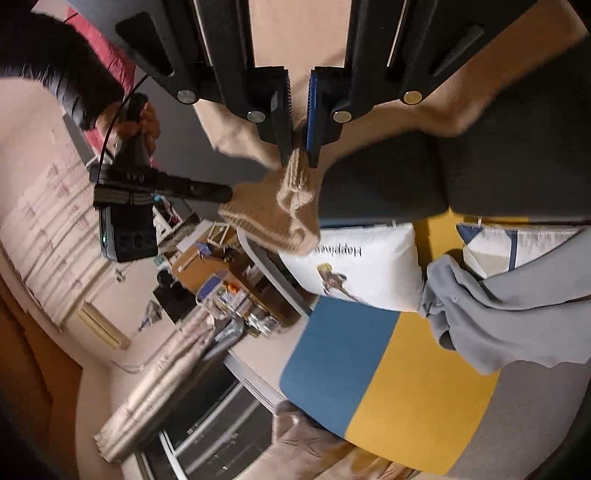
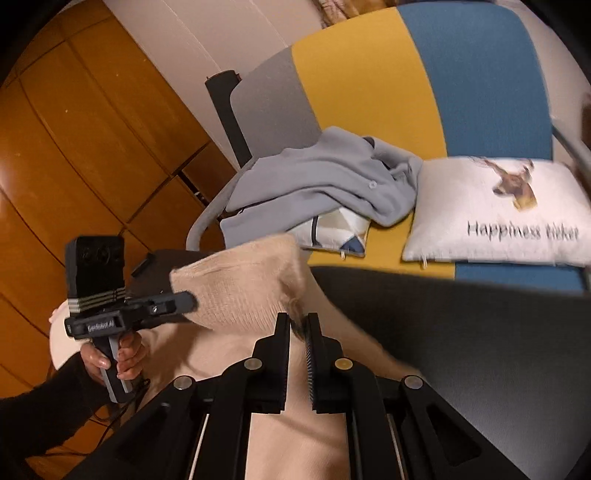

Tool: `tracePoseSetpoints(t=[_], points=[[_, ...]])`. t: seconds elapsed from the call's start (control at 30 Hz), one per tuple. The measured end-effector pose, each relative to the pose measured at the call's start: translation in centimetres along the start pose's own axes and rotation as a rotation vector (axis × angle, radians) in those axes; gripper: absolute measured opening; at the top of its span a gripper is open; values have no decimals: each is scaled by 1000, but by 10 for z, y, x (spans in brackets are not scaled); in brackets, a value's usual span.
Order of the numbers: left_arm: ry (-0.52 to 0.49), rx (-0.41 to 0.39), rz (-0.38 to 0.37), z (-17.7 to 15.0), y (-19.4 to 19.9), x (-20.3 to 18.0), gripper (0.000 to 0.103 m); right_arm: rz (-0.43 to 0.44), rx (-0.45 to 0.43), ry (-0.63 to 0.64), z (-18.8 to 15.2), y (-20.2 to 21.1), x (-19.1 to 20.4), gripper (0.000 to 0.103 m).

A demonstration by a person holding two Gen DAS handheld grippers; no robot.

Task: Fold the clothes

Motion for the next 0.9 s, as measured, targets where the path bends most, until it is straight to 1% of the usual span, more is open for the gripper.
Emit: tracePoseSetpoints(t=[0.13, 0.23, 0.3, 0.33, 0.37, 0.4, 0.47, 0.5, 0.53, 0.6, 0.67, 0.73, 0.77, 0.83, 0.87, 0.9], points=[[-19, 33, 3, -43, 9, -11, 5, 1, 8, -46, -42, 14, 3, 9], [1, 78, 17, -74, 9, -7, 5, -20, 30, -87, -77, 21, -1, 9], [21, 107, 34, -94, 8, -3, 5, -37, 40, -111, -94, 24, -5, 9], [39, 120, 51, -104, 8, 2, 6, -49, 49, -119, -104, 27, -8, 11], [76, 121, 50, -110, 11, 8, 11, -62, 59, -124, -112, 28, -10, 13], [126, 112, 36, -115, 15, 15, 14, -75, 68, -129, -118, 28, -12, 13], [226, 95, 8, -124, 23, 28, 16, -72, 87, -149, -131, 31, -15, 14], [280, 82, -11, -128, 27, 34, 18, -66, 90, -162, -136, 33, -16, 26], [324, 71, -28, -130, 31, 40, 18, -60, 89, -174, -140, 35, -16, 49], [390, 67, -50, -133, 34, 47, 22, -48, 81, -195, -145, 38, -16, 65], [437, 90, -67, -134, 28, 49, 24, -62, 72, -193, -146, 41, -15, 65], [464, 116, -92, -133, 18, 47, 28, -76, 54, -206, -142, 39, -19, 65], [467, 128, -88, -132, 12, 44, 31, -87, 49, -217, -140, 37, -21, 65], [442, 159, -62, -129, 0, 37, 32, -98, 51, -237, -136, 28, -27, 65], [434, 172, -43, -128, -5, 35, 32, -104, 67, -240, -135, 21, -29, 64], [427, 185, -23, -127, -9, 33, 32, -116, 89, -238, -136, 14, -31, 61]])
Point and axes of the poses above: each gripper's, at about its wrist camera, not at the fingertips, and y roughly against the way its jaws point, x to its left, z to its top, the point moved 5 cm from there along -y, roughly the way its jaws point, and after that the axes turned 4 degrees about z, right-handed, at the moved point
